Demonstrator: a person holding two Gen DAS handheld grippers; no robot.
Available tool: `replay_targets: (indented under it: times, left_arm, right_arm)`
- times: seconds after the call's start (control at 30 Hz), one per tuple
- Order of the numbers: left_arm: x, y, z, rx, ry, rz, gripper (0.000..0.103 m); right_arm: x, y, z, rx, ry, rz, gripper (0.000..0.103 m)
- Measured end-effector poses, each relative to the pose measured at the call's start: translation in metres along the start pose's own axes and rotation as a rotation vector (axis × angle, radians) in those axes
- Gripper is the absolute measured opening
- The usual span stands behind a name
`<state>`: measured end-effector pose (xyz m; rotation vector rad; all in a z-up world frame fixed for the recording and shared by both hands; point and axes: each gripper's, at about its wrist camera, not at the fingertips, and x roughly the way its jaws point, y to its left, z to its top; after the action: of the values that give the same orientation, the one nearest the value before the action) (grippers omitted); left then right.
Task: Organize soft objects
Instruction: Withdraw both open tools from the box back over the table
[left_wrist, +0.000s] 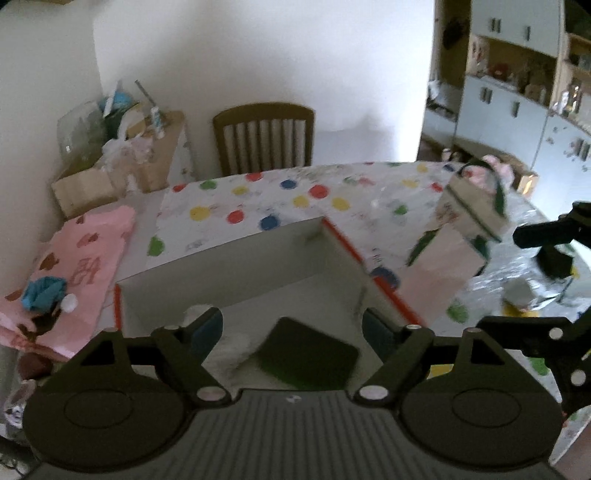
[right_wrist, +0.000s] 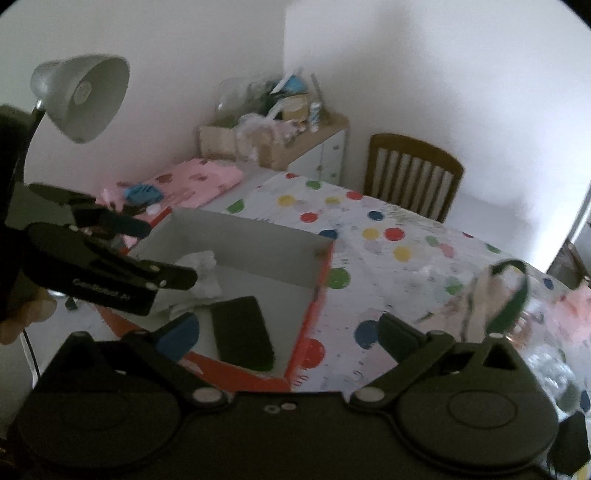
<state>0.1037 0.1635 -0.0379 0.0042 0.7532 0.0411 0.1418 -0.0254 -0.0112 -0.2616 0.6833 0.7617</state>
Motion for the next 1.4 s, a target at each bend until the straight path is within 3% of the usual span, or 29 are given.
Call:
replay_targets:
  times: [0.2, 0.4, 0.5, 0.73, 1.4]
  left_arm:
    - [-0.009, -0.032, 0.002, -0.007, -0.058, -0.057, 0.100]
    - [-0.004, -0.063, 0.007, -0.040, -0.079, -0.122, 0.100]
    - [0.003, -0.079, 0.008, -0.045, -0.102, -0.117, 0.102]
    - [0.028, -0.113, 0.010, -0.049, -0.066, -0.159, 0.103]
    - [0.101, -0.188, -0.012, 0.028, -0.077, 0.005, 0.102]
  right_arm:
    - [-0.030, -0.031, -0.022, 0.073, -0.040, -0.029, 0.103]
    - [-0.055, -0.065, -0.050, 0.116, -0.050, -0.083, 0.103]
    - [-0.064, -0.083, -0.061, 0.137, -0.057, -0.109, 0.103]
    - [-0.076, -0.121, -0.085, 0.161, -0.047, -0.151, 0.103]
    - [-0.064, -0.203, -0.144, 0.176, 0.045, -0.194, 0.103]
